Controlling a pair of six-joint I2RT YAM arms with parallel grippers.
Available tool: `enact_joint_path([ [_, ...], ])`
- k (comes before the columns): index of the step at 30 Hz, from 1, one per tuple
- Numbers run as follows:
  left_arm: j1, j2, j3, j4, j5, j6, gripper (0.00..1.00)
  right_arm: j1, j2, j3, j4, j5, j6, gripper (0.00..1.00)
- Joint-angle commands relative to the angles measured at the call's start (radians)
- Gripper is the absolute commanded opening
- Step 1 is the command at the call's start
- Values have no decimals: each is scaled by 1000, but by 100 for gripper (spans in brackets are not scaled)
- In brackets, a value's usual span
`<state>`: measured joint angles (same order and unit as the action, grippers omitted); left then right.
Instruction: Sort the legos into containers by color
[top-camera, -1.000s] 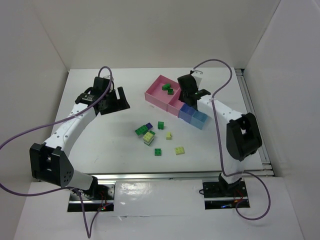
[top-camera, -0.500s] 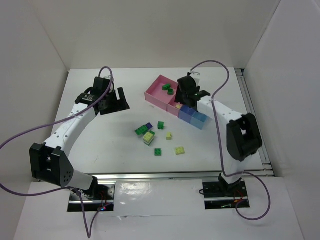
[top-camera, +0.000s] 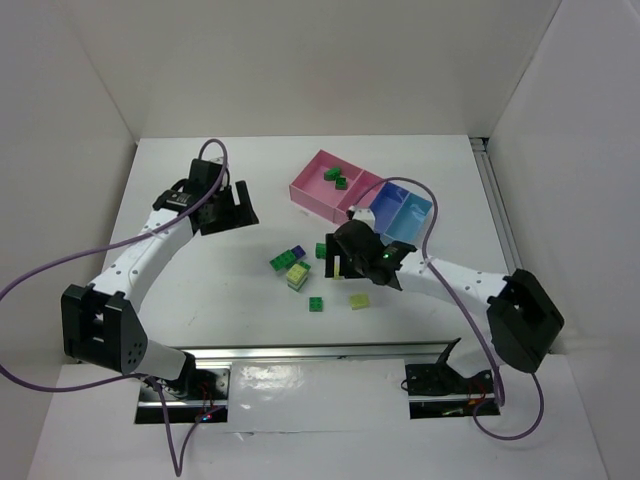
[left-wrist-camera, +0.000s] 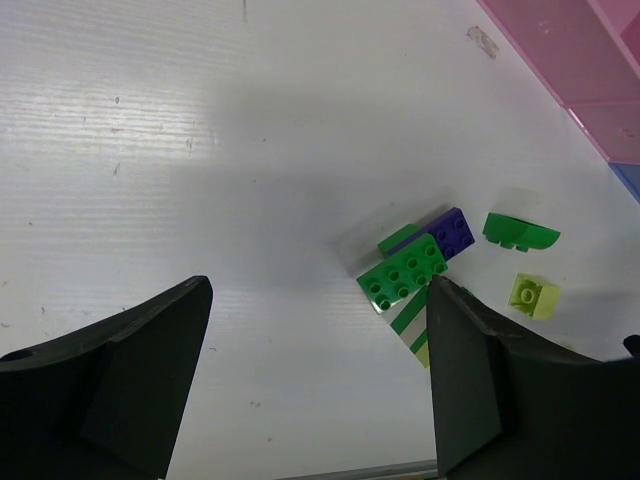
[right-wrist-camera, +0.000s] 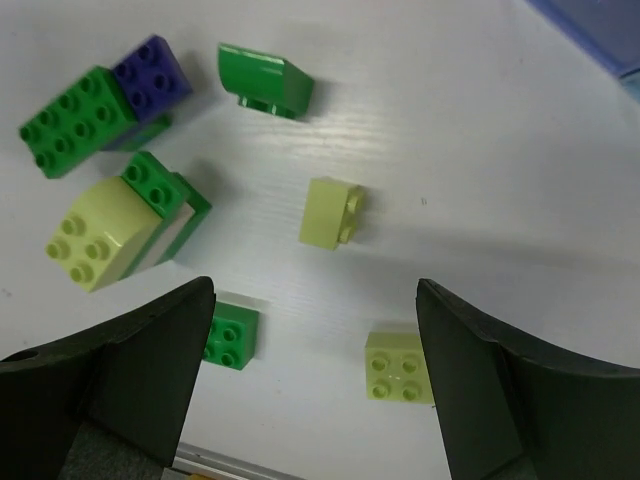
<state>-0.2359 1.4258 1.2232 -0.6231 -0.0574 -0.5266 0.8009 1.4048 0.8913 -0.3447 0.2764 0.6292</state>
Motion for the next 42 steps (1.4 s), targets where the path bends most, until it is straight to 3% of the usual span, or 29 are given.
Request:
enact_joint_path([
  [1, 6, 7, -14, 23, -7, -6, 90, 18, 42, -12, 32, -25, 67, 89],
  [5, 6, -4, -24, 33, -7, -6, 90, 29, 121, -3, 70, 18, 99, 85],
  [9, 6, -13, -24, 33, 2, -6, 90, 29, 200, 49, 79, 49, 99, 73],
  [13, 6, -22, -24, 33, 2, -6, 90, 29, 250, 63, 91, 73, 109, 55],
  [15, 6, -22, -24, 33, 13, -6, 90, 29, 260, 63, 92, 83, 109, 37],
  [18, 6, -31, -24, 22, 27, -6, 88, 29, 200, 54, 92, 138, 135, 22],
  [24, 6, -22, -34, 22, 27, -6, 88, 29, 111, 127, 14, 265, 69, 21],
  [29, 6, -22, -34, 31, 45, -6, 88, -48, 129, 235, 0, 258, -9, 21],
  [31, 6, -22, -34, 31, 45, -6, 88, -68, 149, 247, 9, 218, -26, 25],
  [33, 6, -22, -34, 31, 36, -6, 88, -68, 181, 247, 9, 154, -69, 38],
  [34, 6, -22, -34, 31, 36, -6, 88, -68, 204, 247, 19, 120, -89, 62],
  [37, 6, -22, -43, 31, 27, 4, 88, -68, 233, 210, 19, 31, -140, 86],
  [42, 6, -13, -44, 31, 36, 4, 88, -59, 234, 135, 64, -75, -264, 93],
])
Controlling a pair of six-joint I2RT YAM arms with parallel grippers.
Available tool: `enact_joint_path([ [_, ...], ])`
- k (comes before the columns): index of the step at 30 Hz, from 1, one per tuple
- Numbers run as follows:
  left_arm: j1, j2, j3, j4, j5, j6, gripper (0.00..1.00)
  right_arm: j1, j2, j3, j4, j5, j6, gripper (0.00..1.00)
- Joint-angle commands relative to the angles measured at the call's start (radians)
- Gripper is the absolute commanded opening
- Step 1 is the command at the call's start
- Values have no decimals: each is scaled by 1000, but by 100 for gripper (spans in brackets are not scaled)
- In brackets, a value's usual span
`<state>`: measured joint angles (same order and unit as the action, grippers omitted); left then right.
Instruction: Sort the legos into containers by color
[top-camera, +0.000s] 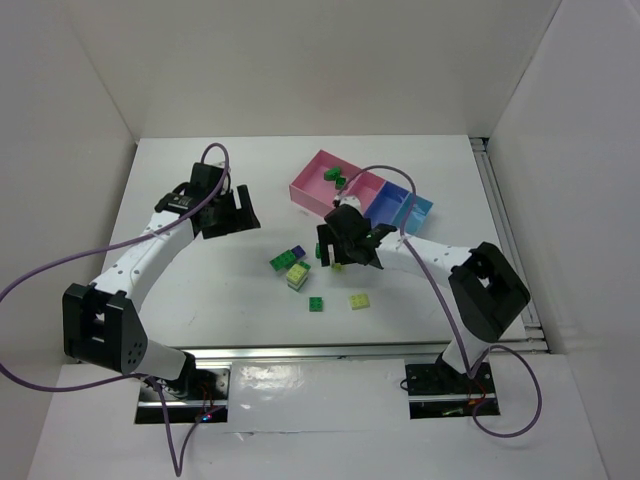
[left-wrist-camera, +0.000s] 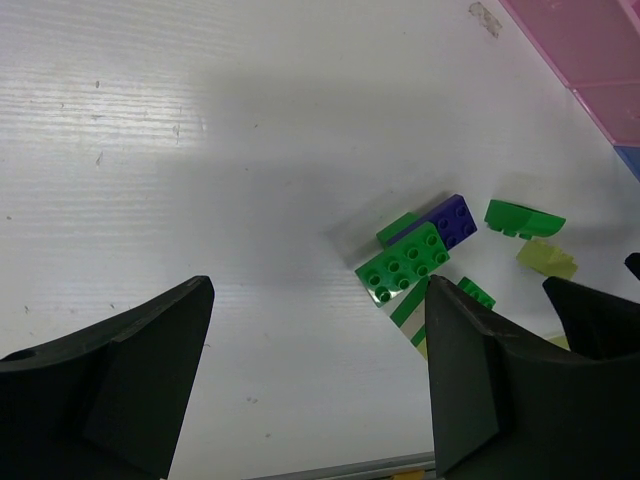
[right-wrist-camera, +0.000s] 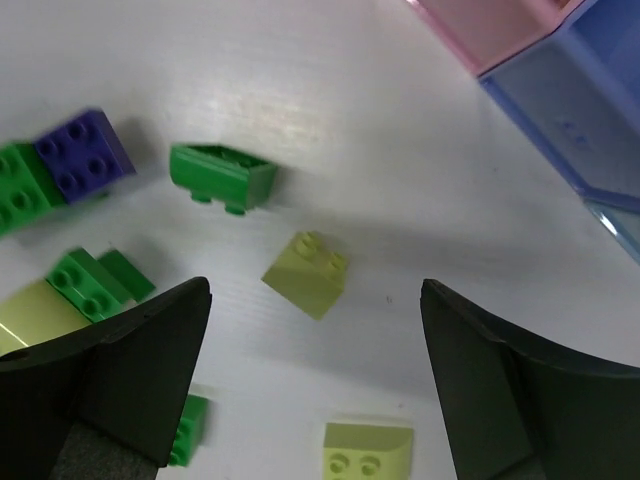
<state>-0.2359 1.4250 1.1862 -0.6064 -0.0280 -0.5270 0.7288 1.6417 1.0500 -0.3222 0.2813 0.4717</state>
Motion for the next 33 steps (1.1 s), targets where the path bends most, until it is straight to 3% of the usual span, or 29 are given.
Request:
enact_joint_path([
  [1, 6, -12, -7, 14, 7, -5, 88, 14, 7, -24, 41, -80, -122, 93],
  [5, 6, -12, -16, 23, 16, -5, 88, 14, 64, -24, 64, -70, -192, 92],
  [10, 6, -12, -16, 23, 16, -14, 88, 14, 107, -12, 149, -183, -260, 92],
  [14, 6, -12, -25, 23, 16, -14, 88, 14, 132, -2, 160, -218, -260, 84],
  [22, 6, -12, -25, 23, 16, -14, 88, 34, 110, -31, 152, -163, -260, 59],
  [27, 6, -12, -25, 23, 16, -14, 88, 34, 92, -19, 126, -104, -234, 30],
  [33, 6, -12, -25, 23, 3, -5, 90, 0, 15, 59, 37, 16, -171, 26],
])
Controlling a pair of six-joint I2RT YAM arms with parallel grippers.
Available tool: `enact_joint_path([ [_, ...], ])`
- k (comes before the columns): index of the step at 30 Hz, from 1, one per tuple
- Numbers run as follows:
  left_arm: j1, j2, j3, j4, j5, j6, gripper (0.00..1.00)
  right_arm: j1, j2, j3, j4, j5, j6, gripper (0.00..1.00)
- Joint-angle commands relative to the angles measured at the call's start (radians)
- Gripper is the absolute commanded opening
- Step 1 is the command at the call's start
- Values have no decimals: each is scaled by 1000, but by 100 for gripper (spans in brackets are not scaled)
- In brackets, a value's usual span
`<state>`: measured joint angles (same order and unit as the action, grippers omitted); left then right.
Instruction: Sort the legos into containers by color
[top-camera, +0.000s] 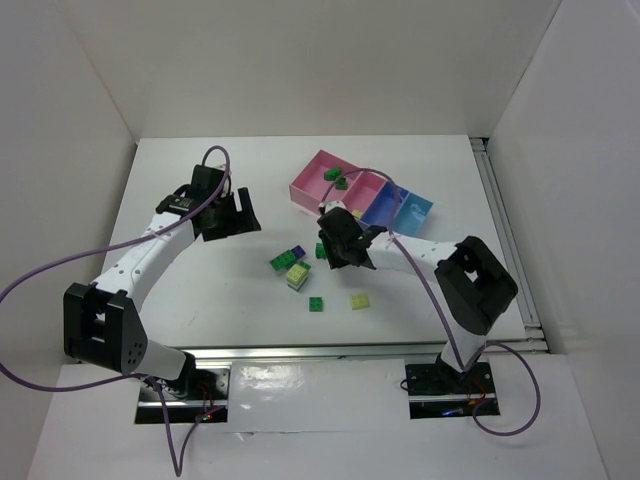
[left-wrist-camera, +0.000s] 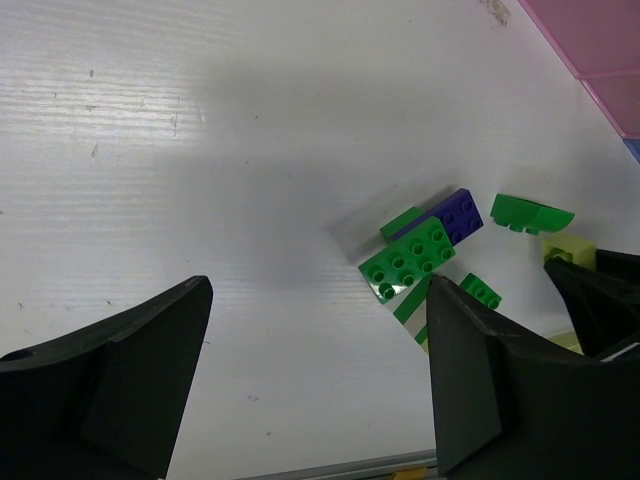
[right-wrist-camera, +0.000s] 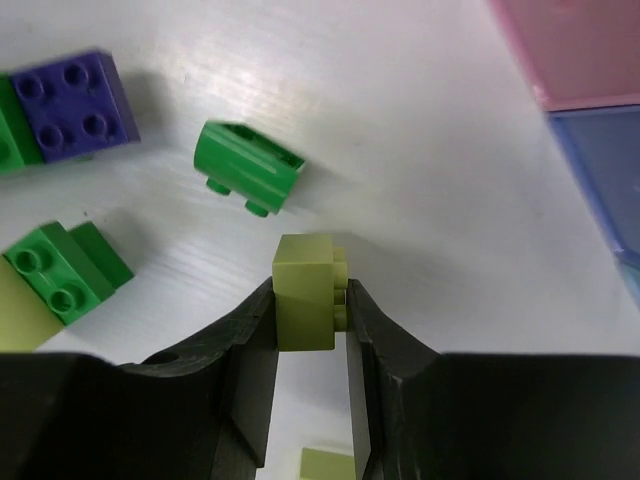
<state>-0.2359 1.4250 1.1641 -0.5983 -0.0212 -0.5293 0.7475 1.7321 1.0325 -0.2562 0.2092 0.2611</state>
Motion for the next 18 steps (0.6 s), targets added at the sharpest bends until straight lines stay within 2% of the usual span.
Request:
enact_joint_path([
  [1, 6, -12, -3, 15, -14, -3, 91, -34, -89, 113, -43, 108, 65, 26],
  [6, 6, -32, -3, 15, 20, -23, 95, -146, -56, 262, -129, 130, 98, 29],
  [12, 6, -32, 37, -5, 43, -23, 96, -252, 78, 438, -161, 121, 119, 29],
  [18, 6, 12, 81, -34, 63, -32, 96, -304, 256, 609, -173, 85, 119, 31],
])
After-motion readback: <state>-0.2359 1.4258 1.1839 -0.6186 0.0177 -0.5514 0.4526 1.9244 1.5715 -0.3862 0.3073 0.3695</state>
